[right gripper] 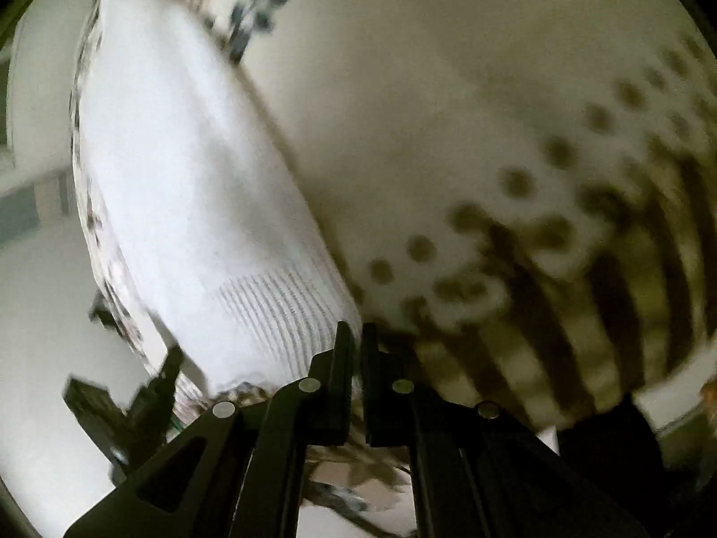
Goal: Fold small clothes
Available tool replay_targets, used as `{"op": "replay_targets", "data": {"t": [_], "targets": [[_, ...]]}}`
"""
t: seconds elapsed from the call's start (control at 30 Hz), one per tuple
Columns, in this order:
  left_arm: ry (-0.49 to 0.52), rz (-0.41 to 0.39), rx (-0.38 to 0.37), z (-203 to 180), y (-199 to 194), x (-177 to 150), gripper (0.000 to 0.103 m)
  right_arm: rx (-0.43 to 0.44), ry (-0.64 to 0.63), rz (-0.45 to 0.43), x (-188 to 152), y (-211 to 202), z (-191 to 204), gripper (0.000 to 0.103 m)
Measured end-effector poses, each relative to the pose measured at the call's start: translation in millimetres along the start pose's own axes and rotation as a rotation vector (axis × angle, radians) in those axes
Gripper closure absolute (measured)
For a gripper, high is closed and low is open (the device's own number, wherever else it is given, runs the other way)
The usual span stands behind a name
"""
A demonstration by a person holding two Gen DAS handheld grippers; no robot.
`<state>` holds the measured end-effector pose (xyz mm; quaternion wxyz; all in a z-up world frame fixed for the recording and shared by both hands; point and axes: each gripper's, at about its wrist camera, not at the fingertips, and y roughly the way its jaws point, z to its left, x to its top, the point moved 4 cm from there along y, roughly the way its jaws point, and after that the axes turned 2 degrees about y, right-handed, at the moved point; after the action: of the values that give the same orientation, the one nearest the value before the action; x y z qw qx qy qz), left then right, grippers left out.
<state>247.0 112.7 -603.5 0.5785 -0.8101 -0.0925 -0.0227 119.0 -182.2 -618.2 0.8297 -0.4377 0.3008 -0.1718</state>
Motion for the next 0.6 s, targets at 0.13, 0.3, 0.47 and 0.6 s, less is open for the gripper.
{"op": "replay_targets", "data": {"t": [0.13,0.3,0.47,0.6], "targets": [[-0.018,-0.013,-0.064,5,-14,3,0.077,0.073,-0.037,0.116,17,-6,1,0.062],[-0.103,-0.017,-0.219,14,-6,9,0.043,0.142,-0.072,0.093,42,-27,-5,0.042],[-0.060,0.063,-0.310,1,26,12,0.043,0.282,-0.101,0.176,63,8,13,0.039],[-0.056,0.076,-0.382,-18,33,9,0.044,0.312,-0.127,0.227,60,34,38,0.039]]}}
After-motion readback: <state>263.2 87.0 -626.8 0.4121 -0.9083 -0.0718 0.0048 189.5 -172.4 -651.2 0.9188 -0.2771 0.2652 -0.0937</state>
